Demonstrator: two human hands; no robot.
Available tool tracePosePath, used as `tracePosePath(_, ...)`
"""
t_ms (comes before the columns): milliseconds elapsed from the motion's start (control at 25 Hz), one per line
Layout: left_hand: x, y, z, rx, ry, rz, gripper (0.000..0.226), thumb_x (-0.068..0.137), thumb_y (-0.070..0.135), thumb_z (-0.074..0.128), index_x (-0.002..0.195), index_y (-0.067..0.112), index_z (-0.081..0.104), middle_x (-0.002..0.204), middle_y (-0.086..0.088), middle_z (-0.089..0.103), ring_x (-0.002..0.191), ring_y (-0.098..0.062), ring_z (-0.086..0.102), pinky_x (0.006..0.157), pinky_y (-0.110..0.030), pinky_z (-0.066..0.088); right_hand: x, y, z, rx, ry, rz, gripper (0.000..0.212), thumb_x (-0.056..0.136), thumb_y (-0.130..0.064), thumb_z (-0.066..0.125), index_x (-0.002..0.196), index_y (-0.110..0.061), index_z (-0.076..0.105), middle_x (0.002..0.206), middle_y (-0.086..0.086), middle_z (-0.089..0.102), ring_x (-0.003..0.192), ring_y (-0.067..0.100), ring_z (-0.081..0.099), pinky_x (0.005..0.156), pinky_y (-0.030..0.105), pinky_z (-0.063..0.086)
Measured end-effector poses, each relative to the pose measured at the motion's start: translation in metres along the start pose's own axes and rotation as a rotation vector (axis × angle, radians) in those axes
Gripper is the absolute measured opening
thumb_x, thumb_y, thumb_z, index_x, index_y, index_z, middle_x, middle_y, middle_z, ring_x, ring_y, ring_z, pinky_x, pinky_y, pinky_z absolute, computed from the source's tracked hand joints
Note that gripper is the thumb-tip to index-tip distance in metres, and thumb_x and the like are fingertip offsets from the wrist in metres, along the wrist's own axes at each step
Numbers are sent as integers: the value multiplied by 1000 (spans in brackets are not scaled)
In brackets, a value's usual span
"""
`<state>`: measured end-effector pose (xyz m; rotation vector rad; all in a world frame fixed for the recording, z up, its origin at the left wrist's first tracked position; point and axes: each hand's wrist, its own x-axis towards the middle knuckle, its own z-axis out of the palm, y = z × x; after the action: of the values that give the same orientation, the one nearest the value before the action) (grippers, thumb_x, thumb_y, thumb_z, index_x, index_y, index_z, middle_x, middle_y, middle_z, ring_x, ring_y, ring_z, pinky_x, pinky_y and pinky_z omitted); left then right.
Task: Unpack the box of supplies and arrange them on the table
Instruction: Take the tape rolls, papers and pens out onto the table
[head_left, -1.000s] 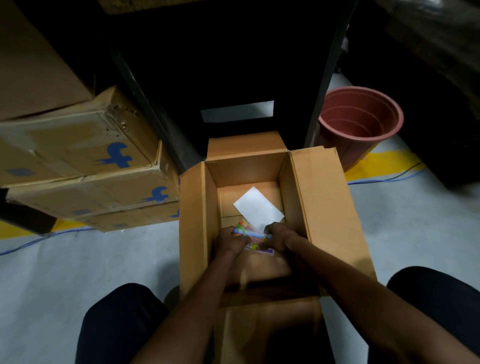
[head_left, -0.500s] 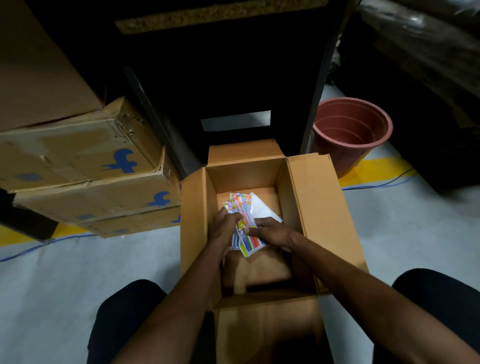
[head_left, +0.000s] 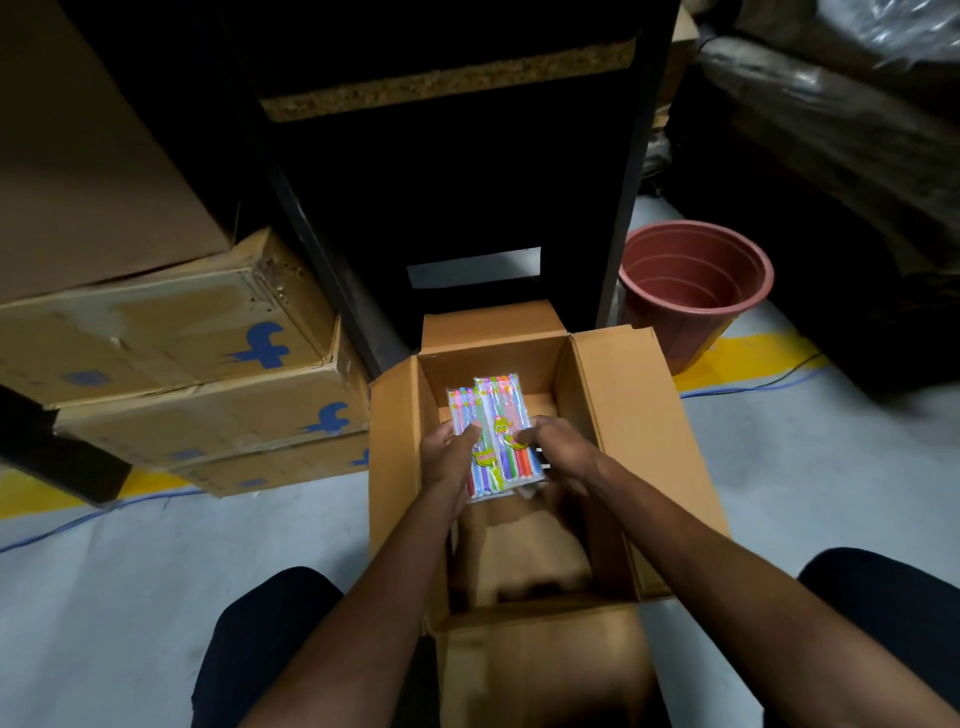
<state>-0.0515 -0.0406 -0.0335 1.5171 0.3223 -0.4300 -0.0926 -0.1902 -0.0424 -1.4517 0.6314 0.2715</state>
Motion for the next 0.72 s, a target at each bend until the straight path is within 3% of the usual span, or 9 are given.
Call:
tracePosePath(80,1,-1,-2,-40,-17,-35,12,90,11,70,101,9,70,101,-16,75,89,-35,73,83,-51,60,-3,-2,-1,0,32,-8,14,95,-11,57,107,-6,63,93,11,73,68,14,70,52,22,53)
tracePosePath(200,-1,-1,-4,-53,-54,-66,16,84,9,76,100,9,71,99,-15,76,89,-35,73,83,-50,60,-4,0,-2,9,16,-5,19,95,-12,58,110,-4,65,94,13,74,71,17,71,53,23,56)
tracePosePath(440,-1,-3,-8,-31,-23,-38,22,74,2,83,90,12,72,98,-18,75,89,-39,72,82,-54,59,3,3,12,-45,-8,-2,23,90,-16,59,108,-6,69,98,15,76,89,28,75,80,41,61)
tracePosePath(560,2,-2,-9,-31,-23,-31,28,70,7,87,94,10,73,94,-14,77,86,-37,74,81,-57,59,4,-1,12,-52,-19,-2,24,89,-20,59,106,-9,71,97,10,77,85,22,75,71,31,57)
tracePosePath(720,1,2,-5,-2,-24,32,26,74,6,85,95,11,71,94,-12,76,73,-25,74,66,-36,63,7,-1,14,26,63,58,26,95,-27,48,97,-9,66,84,7,73,70,20,69,65,28,51)
